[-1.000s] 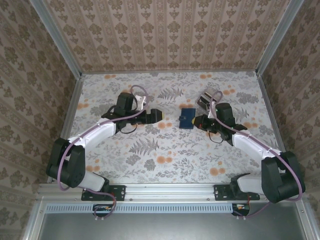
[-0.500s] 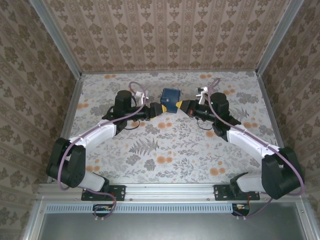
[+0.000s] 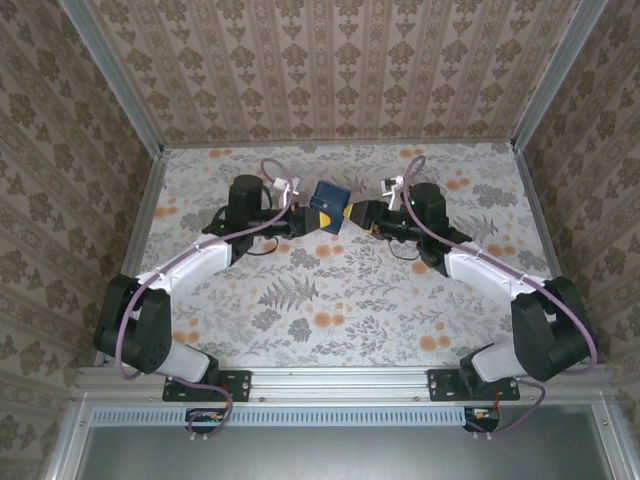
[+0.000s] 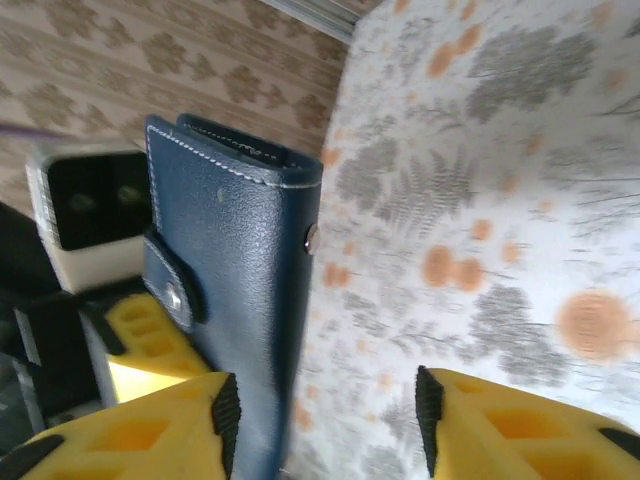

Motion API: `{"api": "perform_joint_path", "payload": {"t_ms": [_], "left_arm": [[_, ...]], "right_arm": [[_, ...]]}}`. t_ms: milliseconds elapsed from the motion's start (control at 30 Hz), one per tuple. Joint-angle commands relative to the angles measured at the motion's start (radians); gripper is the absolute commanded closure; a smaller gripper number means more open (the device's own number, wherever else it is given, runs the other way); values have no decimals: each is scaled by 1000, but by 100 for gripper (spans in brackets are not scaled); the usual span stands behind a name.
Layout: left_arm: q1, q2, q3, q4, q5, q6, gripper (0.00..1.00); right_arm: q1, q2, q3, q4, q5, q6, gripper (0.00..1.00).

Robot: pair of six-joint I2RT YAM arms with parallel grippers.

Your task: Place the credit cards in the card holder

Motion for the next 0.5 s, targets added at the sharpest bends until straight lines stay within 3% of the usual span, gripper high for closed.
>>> {"api": "perform_joint_path", "payload": {"t_ms": [0, 100, 233, 467], "left_arm": [[1, -3, 118, -419, -1, 419, 100], [5, -34, 82, -440, -18, 533, 100], [-6, -4, 151, -654, -33, 722, 100], [-99, 25, 221, -754, 1, 888, 100]], "right_arm": [[-29, -39, 127, -451, -31, -628, 46], [-60, -33, 162, -577, -171, -883, 46], [-61, -48, 137, -522, -262, -979, 43], [-44, 105, 311, -768, -357, -1145, 41]]}}
